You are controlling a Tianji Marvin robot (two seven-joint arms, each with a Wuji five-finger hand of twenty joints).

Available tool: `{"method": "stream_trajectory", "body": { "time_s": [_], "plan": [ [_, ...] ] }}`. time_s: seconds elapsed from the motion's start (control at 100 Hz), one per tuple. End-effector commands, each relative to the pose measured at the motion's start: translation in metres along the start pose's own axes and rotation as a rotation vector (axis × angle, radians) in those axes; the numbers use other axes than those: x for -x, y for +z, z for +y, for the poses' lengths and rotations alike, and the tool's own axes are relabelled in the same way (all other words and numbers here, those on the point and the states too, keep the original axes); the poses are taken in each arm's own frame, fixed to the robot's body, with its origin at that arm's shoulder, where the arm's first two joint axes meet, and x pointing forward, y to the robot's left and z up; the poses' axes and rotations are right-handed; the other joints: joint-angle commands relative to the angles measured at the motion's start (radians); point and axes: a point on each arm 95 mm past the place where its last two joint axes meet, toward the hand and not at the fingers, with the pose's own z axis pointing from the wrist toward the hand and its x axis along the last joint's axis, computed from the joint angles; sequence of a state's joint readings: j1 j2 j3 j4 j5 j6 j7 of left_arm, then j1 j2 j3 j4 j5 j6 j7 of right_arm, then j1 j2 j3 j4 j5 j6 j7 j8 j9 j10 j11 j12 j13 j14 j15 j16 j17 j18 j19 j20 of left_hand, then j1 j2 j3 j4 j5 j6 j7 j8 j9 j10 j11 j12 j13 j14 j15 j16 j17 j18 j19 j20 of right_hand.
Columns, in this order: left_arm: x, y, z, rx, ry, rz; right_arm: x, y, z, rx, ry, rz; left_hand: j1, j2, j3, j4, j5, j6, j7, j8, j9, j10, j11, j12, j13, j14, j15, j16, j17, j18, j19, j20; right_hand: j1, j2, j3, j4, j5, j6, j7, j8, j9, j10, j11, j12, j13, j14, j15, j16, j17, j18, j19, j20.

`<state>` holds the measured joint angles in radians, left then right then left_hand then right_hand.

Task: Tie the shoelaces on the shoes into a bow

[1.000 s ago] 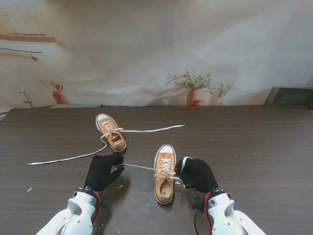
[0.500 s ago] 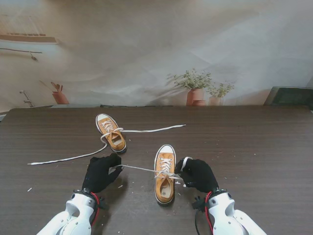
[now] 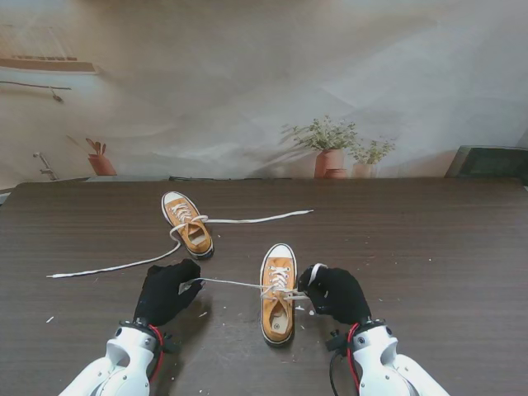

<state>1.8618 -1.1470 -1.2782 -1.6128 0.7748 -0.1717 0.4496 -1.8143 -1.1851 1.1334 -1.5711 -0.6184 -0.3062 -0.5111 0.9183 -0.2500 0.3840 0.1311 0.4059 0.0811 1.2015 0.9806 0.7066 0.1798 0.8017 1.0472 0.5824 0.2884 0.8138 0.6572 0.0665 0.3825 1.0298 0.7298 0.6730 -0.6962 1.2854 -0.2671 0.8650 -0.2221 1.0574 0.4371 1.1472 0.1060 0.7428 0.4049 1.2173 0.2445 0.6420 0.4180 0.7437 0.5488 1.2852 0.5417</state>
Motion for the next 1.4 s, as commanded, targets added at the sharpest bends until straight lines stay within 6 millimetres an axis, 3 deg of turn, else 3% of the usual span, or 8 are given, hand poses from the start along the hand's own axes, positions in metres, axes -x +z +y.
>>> {"method": "stream_trajectory", "body": {
  "time_s": [0.0, 0.11, 0.33, 0.42, 0.58, 0.82, 0.98, 1.39],
  "plan": [
    [-0.001, 0.000, -0.002, 0.007, 0.002, 0.007, 0.001, 0.000, -0.002, -0.011, 0.000, 0.000, 0.062, 0.052, 0.010, 0.028, -0.020, -0.002, 0.023, 0.039, -0.016, 0.016, 0.023, 0.023, -0.018, 0.003, 0.026, 0.023, 0.000, 0.018, 0.021, -0.001, 0.021, 0.035, -0.034, -0.040, 0.041, 0.030, 0.061, 0.066, 0.010, -0.020, -0.056, -0.045, 0.005, 0.022, -0.059, -0.022, -0.039, -0.006, -0.047, -0.043],
    [-0.001, 0.000, -0.003, 0.003, 0.000, 0.006, 0.001, 0.000, -0.002, -0.002, -0.004, 0.006, 0.063, 0.050, 0.010, 0.027, -0.020, -0.002, 0.023, 0.039, -0.015, 0.015, 0.023, 0.024, -0.017, 0.004, 0.026, 0.023, 0.001, 0.019, 0.022, -0.002, 0.027, 0.029, -0.026, -0.043, 0.045, 0.052, 0.062, 0.078, 0.011, -0.034, -0.132, -0.110, -0.003, 0.010, -0.121, -0.033, -0.048, -0.018, -0.074, -0.076],
    [0.001, -0.001, -0.004, 0.004, 0.001, 0.008, 0.000, 0.000, -0.001, 0.046, -0.013, 0.022, 0.064, 0.050, 0.008, 0.023, -0.020, -0.002, 0.023, 0.039, -0.014, 0.014, 0.021, 0.024, -0.017, 0.002, 0.026, 0.022, 0.000, 0.019, 0.022, -0.003, 0.025, 0.016, -0.014, -0.045, 0.056, 0.049, 0.058, 0.082, 0.044, -0.058, -0.202, -0.138, 0.041, 0.005, -0.119, -0.028, -0.007, -0.026, -0.066, -0.109],
    [0.001, -0.002, -0.005, -0.002, 0.001, 0.007, 0.001, 0.000, 0.001, 0.064, -0.037, 0.029, 0.065, 0.050, 0.008, 0.023, -0.020, -0.002, 0.023, 0.039, -0.014, 0.015, 0.021, 0.024, -0.018, 0.003, 0.025, 0.022, 0.000, 0.019, 0.022, -0.004, 0.024, 0.010, -0.008, -0.048, 0.061, 0.047, 0.060, 0.096, 0.089, -0.035, -0.116, -0.096, 0.076, 0.000, 0.002, 0.032, 0.044, -0.022, 0.008, -0.094],
    [0.003, -0.004, -0.008, -0.012, 0.004, 0.004, 0.003, 0.000, 0.003, 0.078, -0.068, 0.025, 0.066, 0.050, 0.008, 0.022, -0.020, -0.002, 0.023, 0.039, -0.014, 0.015, 0.020, 0.025, -0.017, 0.003, 0.026, 0.022, 0.000, 0.019, 0.022, -0.005, 0.023, 0.001, -0.006, -0.046, 0.067, 0.036, 0.057, 0.114, 0.094, -0.030, 0.042, 0.003, 0.082, -0.004, 0.212, 0.094, 0.086, -0.029, 0.134, 0.000],
    [0.005, -0.009, -0.012, -0.027, 0.011, 0.000, 0.005, -0.002, 0.003, 0.091, -0.069, 0.023, 0.067, 0.050, 0.007, 0.021, -0.019, -0.002, 0.023, 0.039, -0.013, 0.016, 0.020, 0.025, -0.017, 0.004, 0.026, 0.022, -0.001, 0.019, 0.023, -0.006, 0.007, -0.022, 0.013, -0.048, 0.087, 0.028, 0.044, 0.097, 0.126, -0.030, 0.025, -0.012, 0.082, 0.004, 0.276, 0.097, 0.110, -0.014, 0.156, 0.026],
    [0.007, -0.014, -0.016, -0.035, 0.016, -0.008, 0.007, -0.008, 0.001, 0.105, -0.075, 0.006, 0.066, 0.050, 0.007, 0.021, -0.019, -0.002, 0.023, 0.039, -0.013, 0.017, 0.019, 0.025, -0.017, 0.003, 0.025, 0.022, -0.001, 0.019, 0.022, -0.007, 0.005, -0.062, 0.049, -0.044, 0.110, 0.057, 0.043, 0.084, 0.163, -0.012, 0.020, -0.015, 0.082, 0.017, 0.340, 0.112, 0.140, 0.007, 0.169, 0.033],
    [0.020, -0.029, -0.027, -0.109, 0.048, -0.092, 0.016, -0.027, -0.003, 0.101, -0.120, -0.070, 0.072, 0.053, 0.005, 0.023, -0.018, -0.001, 0.016, 0.034, -0.017, 0.025, 0.016, 0.024, -0.022, 0.010, 0.024, 0.021, -0.006, 0.015, 0.020, -0.011, 0.009, -0.091, 0.076, -0.039, 0.127, 0.082, 0.038, 0.081, 0.187, 0.004, 0.020, -0.009, 0.080, 0.029, 0.379, 0.118, 0.156, 0.025, 0.177, 0.036]
  ]
}}
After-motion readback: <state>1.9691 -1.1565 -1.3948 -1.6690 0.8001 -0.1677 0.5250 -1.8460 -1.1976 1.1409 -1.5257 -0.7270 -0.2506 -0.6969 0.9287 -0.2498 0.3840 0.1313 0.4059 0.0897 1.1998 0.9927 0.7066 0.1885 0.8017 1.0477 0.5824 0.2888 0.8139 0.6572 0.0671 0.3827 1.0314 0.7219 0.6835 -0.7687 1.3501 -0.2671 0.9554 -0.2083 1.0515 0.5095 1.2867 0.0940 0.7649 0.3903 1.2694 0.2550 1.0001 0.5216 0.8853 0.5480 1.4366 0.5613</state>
